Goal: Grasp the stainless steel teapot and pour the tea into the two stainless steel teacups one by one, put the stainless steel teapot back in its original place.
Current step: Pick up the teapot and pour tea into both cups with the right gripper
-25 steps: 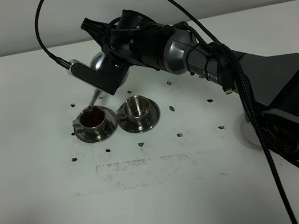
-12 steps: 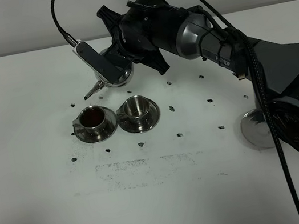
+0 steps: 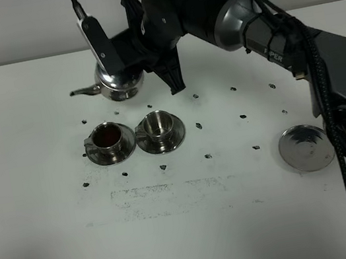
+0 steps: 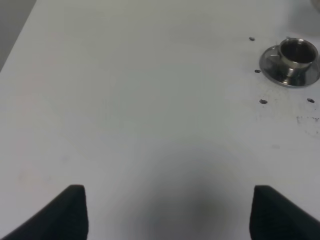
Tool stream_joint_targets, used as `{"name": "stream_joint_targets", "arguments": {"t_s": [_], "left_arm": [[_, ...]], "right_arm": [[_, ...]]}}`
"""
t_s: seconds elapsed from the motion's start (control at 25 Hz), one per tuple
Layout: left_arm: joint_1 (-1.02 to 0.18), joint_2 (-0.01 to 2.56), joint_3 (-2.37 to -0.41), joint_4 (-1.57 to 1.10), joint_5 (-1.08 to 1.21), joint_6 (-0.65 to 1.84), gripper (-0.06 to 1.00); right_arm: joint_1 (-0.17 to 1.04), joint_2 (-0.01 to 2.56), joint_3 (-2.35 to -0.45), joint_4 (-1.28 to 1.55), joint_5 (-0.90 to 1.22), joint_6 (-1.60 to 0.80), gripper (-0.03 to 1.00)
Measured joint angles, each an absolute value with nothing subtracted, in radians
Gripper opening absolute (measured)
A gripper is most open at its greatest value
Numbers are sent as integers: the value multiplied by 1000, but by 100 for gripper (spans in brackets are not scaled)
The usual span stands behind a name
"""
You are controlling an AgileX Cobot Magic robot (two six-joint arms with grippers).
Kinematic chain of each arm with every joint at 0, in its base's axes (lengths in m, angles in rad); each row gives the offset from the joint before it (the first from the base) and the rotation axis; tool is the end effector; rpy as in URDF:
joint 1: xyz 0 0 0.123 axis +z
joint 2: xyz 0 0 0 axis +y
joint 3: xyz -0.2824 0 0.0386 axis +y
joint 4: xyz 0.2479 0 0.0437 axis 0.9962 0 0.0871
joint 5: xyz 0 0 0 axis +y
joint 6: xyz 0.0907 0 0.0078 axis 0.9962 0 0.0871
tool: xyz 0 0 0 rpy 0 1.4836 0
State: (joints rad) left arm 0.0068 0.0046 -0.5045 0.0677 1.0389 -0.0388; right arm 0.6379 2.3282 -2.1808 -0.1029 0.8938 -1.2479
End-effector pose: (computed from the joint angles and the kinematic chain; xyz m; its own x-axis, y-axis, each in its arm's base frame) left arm -0.0039 0.0053 0.2804 -0.4354 -0.0074 -0.9002 -0.0612 0.9979 0.0214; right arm 0.4271 0.3075 0.2345 0.3707 -0.9248 -0.0853 -0.7745 -0.2572 -0.5779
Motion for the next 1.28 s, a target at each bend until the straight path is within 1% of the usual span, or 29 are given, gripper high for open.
{"name": "stream_joint_targets", "arguments": {"t_s": [0.12, 0.28, 0.52, 0.56, 0.68, 0.88, 1.08, 1.28], "left_arm": [[7, 5, -505, 68, 1039, -39, 65], [7, 5, -505, 68, 1039, -38, 65], [7, 5, -505, 68, 1039, -38, 65], [7, 5, -505, 68, 1039, -38, 65], [7, 5, -505, 68, 1039, -38, 65], [7, 5, -505, 68, 1039, -38, 65], [7, 5, -505, 68, 1039, -38, 65], [7, 5, -505, 68, 1039, -38, 65]], "right_arm": [[657, 2268, -2183, -61, 940, -1090, 20], [709, 2218, -2186, 10, 1038, -813, 20], [792, 2214, -2169, 77, 1135, -398, 20], [800, 2208, -2151, 87, 1133, -369, 20], [813, 2176, -2016, 123, 1092, -312, 20], [824, 2144, -1802, 184, 992, -301, 20], [824, 2144, -1683, 199, 920, -270, 20], [824, 2144, -1636, 165, 864, -199, 20]]}}
